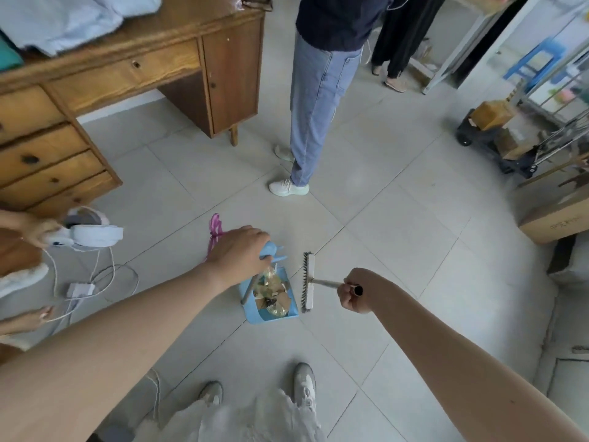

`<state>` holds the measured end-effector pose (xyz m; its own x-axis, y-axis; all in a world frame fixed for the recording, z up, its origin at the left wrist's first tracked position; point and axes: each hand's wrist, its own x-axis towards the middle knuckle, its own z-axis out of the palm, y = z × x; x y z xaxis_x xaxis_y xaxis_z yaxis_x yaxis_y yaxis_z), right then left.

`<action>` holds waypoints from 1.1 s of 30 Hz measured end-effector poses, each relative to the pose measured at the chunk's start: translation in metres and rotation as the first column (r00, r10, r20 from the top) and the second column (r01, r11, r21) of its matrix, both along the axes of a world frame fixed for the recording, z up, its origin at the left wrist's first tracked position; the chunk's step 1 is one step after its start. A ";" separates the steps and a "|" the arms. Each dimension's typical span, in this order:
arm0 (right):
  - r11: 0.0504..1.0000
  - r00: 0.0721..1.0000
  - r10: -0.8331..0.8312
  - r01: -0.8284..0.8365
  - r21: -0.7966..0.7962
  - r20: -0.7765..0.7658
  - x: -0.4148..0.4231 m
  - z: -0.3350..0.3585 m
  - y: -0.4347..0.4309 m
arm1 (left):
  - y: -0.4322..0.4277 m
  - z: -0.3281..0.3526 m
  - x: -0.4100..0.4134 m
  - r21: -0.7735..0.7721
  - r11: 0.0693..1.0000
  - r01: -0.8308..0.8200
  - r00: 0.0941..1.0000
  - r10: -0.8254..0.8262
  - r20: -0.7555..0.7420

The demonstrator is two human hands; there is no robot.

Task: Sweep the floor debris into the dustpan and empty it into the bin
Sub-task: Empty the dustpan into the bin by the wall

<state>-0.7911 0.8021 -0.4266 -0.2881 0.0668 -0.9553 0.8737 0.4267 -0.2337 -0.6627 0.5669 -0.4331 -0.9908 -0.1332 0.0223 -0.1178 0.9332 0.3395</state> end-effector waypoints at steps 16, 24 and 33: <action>0.858 0.861 0.507 -0.501 -0.112 0.029 -0.058 0.047 -0.040 | 0.059 0.042 0.048 -0.126 0.903 -0.411 0.907 0.419 0.045; 0.809 0.816 0.577 -0.568 -0.152 0.019 -0.009 0.064 -0.048 | 0.103 0.062 0.117 -0.218 0.768 -0.603 0.782 0.623 0.032; 0.504 0.503 0.863 -0.847 -0.166 0.050 0.059 0.070 -0.037 | 0.202 0.084 0.196 -0.331 0.505 -0.797 0.495 0.860 0.122</action>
<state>-0.7317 0.7647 -0.3562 -0.0409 -0.2542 -0.9663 0.1176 0.9592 -0.2573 -0.4663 0.7691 -0.3487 -0.3919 -0.9183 -0.0555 -0.9196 0.3928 -0.0055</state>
